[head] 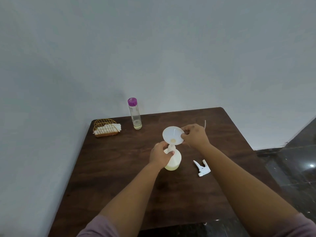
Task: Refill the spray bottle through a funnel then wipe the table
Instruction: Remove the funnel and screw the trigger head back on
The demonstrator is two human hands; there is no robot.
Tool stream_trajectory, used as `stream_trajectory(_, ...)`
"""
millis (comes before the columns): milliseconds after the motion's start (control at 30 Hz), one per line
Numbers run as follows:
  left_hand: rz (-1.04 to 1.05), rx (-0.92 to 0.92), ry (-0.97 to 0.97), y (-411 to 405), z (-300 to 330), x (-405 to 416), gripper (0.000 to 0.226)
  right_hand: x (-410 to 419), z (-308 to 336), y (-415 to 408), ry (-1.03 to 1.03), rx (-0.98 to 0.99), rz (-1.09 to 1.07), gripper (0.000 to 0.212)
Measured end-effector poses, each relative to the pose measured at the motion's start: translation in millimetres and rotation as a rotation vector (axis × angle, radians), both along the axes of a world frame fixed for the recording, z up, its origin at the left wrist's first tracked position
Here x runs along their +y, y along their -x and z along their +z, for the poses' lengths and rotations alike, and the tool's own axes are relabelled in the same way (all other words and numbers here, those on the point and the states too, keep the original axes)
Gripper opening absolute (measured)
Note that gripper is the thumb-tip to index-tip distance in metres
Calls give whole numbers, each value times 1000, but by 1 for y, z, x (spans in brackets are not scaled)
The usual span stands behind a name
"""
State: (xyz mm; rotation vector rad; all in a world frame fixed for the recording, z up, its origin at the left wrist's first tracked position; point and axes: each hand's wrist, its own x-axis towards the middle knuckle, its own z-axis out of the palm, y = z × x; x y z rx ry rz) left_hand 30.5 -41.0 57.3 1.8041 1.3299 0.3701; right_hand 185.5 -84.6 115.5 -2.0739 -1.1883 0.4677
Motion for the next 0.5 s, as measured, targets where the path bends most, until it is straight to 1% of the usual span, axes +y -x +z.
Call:
stream_trajectory(133,6,20,-8,-3,-4,-3,55,-1,-4,-8,10,44,23,25)
stream_trajectory(300,60,-9,-3,-2,-4,-6,47,-2,-5,-9,4,28,84,26)
stream_trajectory(500,77,-27,-10,-1,-2,-6,40,0,-1,-9,-3,24,75,27)
